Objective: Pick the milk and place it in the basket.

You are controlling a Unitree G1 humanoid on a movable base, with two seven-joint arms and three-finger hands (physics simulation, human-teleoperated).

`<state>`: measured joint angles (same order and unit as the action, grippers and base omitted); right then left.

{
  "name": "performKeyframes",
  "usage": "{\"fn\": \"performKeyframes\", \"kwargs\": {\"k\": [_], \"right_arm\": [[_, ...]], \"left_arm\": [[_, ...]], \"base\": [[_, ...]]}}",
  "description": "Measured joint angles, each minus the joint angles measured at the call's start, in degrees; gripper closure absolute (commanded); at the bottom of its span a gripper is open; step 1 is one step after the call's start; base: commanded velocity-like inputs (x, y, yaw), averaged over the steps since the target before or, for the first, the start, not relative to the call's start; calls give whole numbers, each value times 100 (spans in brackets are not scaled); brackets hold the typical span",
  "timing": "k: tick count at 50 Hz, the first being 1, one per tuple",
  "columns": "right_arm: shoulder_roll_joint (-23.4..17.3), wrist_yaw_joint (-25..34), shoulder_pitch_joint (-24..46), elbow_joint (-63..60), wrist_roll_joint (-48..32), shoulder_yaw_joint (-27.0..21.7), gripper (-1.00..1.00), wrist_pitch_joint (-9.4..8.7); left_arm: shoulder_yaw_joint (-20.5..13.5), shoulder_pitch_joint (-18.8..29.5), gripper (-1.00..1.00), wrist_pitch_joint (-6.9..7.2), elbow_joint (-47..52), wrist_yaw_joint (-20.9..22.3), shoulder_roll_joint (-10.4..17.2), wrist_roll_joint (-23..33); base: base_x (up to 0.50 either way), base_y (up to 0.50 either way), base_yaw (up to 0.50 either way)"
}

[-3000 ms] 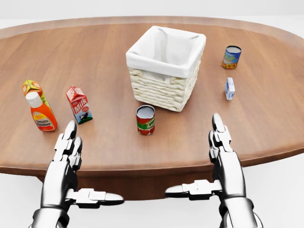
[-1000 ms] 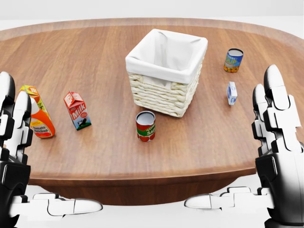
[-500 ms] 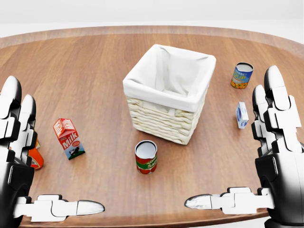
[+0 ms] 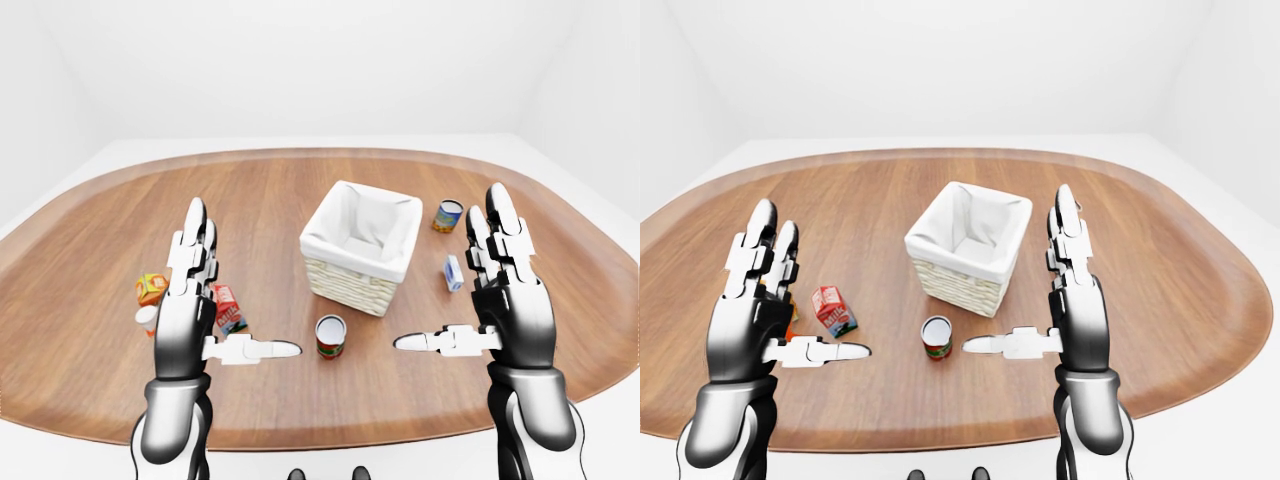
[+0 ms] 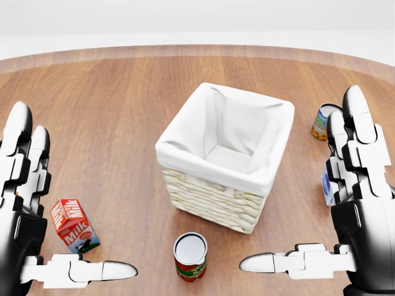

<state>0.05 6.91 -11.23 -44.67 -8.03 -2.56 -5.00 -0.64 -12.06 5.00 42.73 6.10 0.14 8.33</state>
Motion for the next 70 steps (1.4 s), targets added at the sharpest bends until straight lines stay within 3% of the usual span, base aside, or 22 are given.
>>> {"fn": "performKeyframes", "kwargs": {"k": [40,70], "right_arm": [[-1,8,-26,-19,-3,32,-100,0],[-3,12,-68,7,-24,81,-100,0]], "left_arm": [[-25,56,-100,0,-151,-23,12,38],[-780,917,-100,0,-1411,-356,266,232]], "base": [[37,0,0],[0,0,0]]}}
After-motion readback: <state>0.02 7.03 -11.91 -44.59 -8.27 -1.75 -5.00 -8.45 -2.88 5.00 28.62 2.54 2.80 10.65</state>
